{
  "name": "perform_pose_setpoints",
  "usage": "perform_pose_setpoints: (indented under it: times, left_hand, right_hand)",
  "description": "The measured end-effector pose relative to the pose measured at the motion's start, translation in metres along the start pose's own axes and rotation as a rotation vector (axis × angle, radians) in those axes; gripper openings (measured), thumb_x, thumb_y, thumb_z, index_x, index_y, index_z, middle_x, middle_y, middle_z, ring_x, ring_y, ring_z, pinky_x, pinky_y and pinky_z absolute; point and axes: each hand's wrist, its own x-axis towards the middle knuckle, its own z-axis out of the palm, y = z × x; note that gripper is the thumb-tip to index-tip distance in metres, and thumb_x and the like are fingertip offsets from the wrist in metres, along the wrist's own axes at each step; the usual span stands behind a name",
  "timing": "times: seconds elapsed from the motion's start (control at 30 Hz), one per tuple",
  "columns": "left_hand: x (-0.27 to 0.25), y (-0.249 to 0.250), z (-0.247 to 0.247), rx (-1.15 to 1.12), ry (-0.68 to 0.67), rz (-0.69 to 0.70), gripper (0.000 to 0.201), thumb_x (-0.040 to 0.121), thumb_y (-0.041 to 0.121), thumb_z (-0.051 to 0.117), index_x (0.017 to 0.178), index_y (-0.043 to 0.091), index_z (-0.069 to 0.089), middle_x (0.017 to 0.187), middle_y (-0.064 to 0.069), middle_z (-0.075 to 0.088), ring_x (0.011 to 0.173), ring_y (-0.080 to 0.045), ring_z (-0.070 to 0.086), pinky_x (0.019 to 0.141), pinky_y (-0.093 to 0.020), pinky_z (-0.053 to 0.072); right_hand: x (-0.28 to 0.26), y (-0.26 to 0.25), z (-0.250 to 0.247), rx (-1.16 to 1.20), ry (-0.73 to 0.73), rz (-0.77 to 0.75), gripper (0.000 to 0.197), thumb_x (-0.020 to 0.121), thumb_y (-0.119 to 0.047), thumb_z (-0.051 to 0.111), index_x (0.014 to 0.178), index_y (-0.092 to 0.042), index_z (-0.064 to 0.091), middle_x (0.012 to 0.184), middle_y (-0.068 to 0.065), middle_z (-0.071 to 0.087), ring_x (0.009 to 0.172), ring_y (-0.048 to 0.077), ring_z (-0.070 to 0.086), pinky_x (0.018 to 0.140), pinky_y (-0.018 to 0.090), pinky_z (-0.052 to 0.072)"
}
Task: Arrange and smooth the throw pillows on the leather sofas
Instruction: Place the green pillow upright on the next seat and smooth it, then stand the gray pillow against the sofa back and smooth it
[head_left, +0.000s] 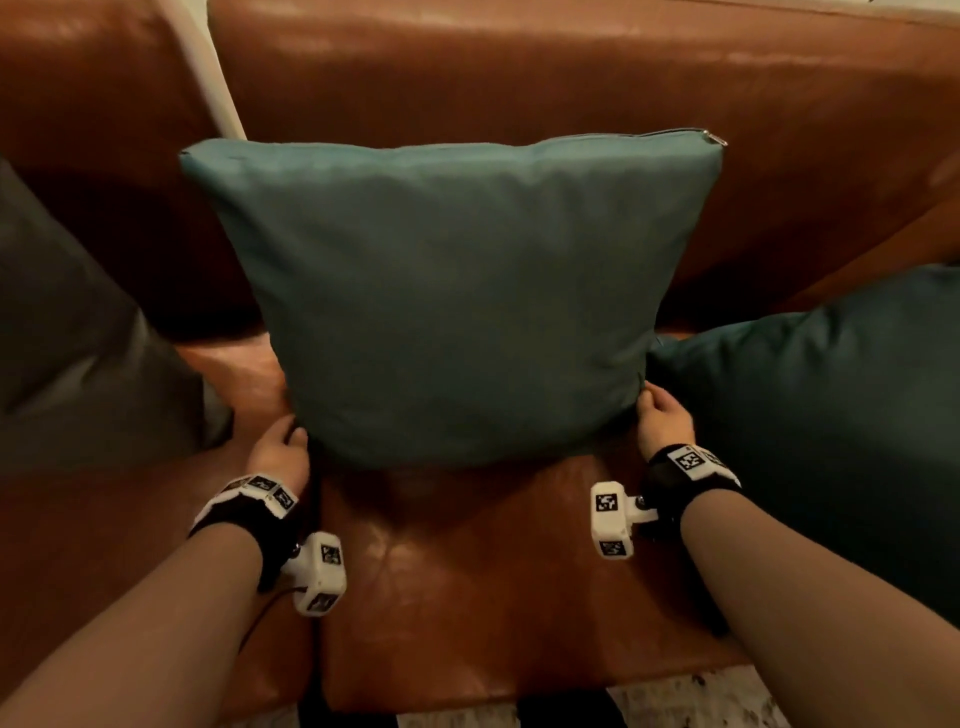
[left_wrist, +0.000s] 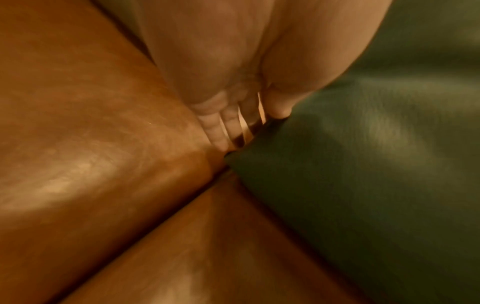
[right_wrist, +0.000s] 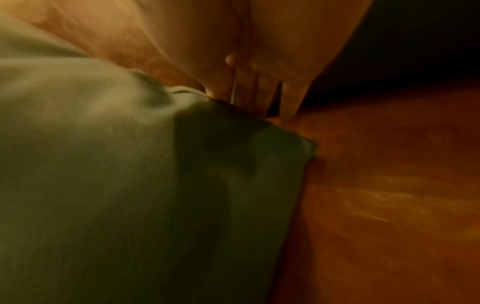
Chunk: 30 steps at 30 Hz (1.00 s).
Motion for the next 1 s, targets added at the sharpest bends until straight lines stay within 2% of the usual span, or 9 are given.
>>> perform_pose_setpoints:
  times: [0.07, 0.17, 0.27, 0.37, 0.47, 0.6, 0.73, 0.87, 1.0]
  left_hand:
    - [-0.003, -0.006, 0.004, 0.028, 0.013, 0.005, 0.033, 0.1, 0.017, 0.052, 0.131, 0.009, 0.059, 0.129, -0.016, 0.062, 0.12, -0.035, 0.057, 0.1, -0.036, 0.041]
    - [0.003, -0.003, 0.0, -0.014, 0.103, -0.059, 0.021, 0.091, 0.02, 0.067, 0.11, 0.01, 0.069, 0.109, -0.012, 0.07, 0.104, -0.032, 0.065, 0.092, -0.037, 0.046]
    - [0.01, -0.001, -0.003, -0.013, 0.13, -0.1, 0.019, 0.088, 0.022, 0.071, 0.103, 0.012, 0.068, 0.1, -0.009, 0.066, 0.095, -0.029, 0.062, 0.086, -0.034, 0.044]
    - [0.009, -0.007, -0.003, -0.088, 0.157, -0.115, 0.016, 0.086, 0.027, 0.071, 0.095, 0.016, 0.065, 0.096, -0.012, 0.066, 0.093, -0.032, 0.064, 0.085, -0.037, 0.049]
    - [-0.006, -0.016, -0.015, -0.088, 0.189, -0.081, 0.015, 0.09, 0.022, 0.067, 0.1, 0.01, 0.064, 0.097, -0.014, 0.065, 0.092, -0.031, 0.063, 0.083, -0.036, 0.046]
    - [-0.039, -0.01, -0.042, -0.058, 0.103, 0.145, 0.014, 0.093, 0.012, 0.062, 0.106, 0.009, 0.065, 0.097, -0.009, 0.066, 0.097, -0.033, 0.064, 0.078, -0.026, 0.039]
    - [-0.058, 0.015, -0.097, -0.06, 0.14, 0.476, 0.02, 0.093, 0.013, 0.061, 0.111, 0.02, 0.066, 0.105, 0.006, 0.066, 0.1, -0.016, 0.064, 0.089, -0.029, 0.048]
    - [-0.075, 0.056, -0.18, -0.018, 0.255, 0.842, 0.03, 0.092, 0.014, 0.053, 0.119, 0.021, 0.062, 0.116, 0.009, 0.06, 0.11, -0.009, 0.055, 0.1, -0.023, 0.041]
    - [-0.062, 0.081, -0.268, 0.132, 0.513, 1.035, 0.037, 0.093, 0.016, 0.051, 0.13, 0.018, 0.058, 0.138, 0.001, 0.052, 0.132, -0.02, 0.044, 0.116, -0.034, 0.028]
  right_hand:
    - [-0.001, 0.004, 0.003, -0.037, -0.02, 0.03, 0.034, 0.101, -0.024, 0.05, 0.132, -0.015, 0.061, 0.13, 0.011, 0.063, 0.122, 0.029, 0.056, 0.098, 0.032, 0.042]
    - [0.002, 0.004, 0.003, -0.099, 0.138, 0.067, 0.032, 0.095, -0.03, 0.061, 0.125, -0.019, 0.067, 0.124, 0.008, 0.067, 0.118, 0.026, 0.059, 0.094, 0.028, 0.042]
    - [0.003, 0.002, 0.002, -0.074, 0.208, 0.104, 0.032, 0.095, -0.029, 0.063, 0.125, -0.02, 0.067, 0.125, 0.007, 0.067, 0.119, 0.025, 0.059, 0.091, 0.024, 0.04]
    - [0.001, 0.001, 0.001, -0.094, 0.163, 0.105, 0.032, 0.094, -0.031, 0.063, 0.125, -0.022, 0.067, 0.125, 0.006, 0.067, 0.117, 0.027, 0.059, 0.1, 0.032, 0.044]
    - [-0.005, -0.004, -0.003, -0.132, 0.211, -0.03, 0.024, 0.093, -0.027, 0.062, 0.114, -0.018, 0.071, 0.114, 0.009, 0.07, 0.109, 0.03, 0.062, 0.095, 0.038, 0.048]
    - [-0.049, -0.029, 0.01, 0.015, 0.326, -0.261, 0.016, 0.095, -0.014, 0.049, 0.105, -0.017, 0.062, 0.099, 0.014, 0.067, 0.098, 0.032, 0.062, 0.077, 0.028, 0.042]
    - [-0.121, -0.067, 0.059, 0.096, 0.191, -0.513, 0.03, 0.089, -0.006, 0.044, 0.083, -0.034, 0.053, 0.076, -0.004, 0.062, 0.062, -0.004, 0.056, 0.056, 0.005, 0.038]
    - [-0.198, -0.117, 0.132, 0.068, -0.082, -0.704, 0.036, 0.092, 0.002, 0.05, 0.085, -0.033, 0.055, 0.078, -0.024, 0.064, 0.066, -0.005, 0.057, 0.059, 0.004, 0.038]
    - [-0.29, -0.191, 0.214, 0.076, -0.299, -1.137, 0.027, 0.093, -0.006, 0.054, 0.102, -0.03, 0.064, 0.096, -0.014, 0.067, 0.089, 0.002, 0.061, 0.083, 0.015, 0.046]
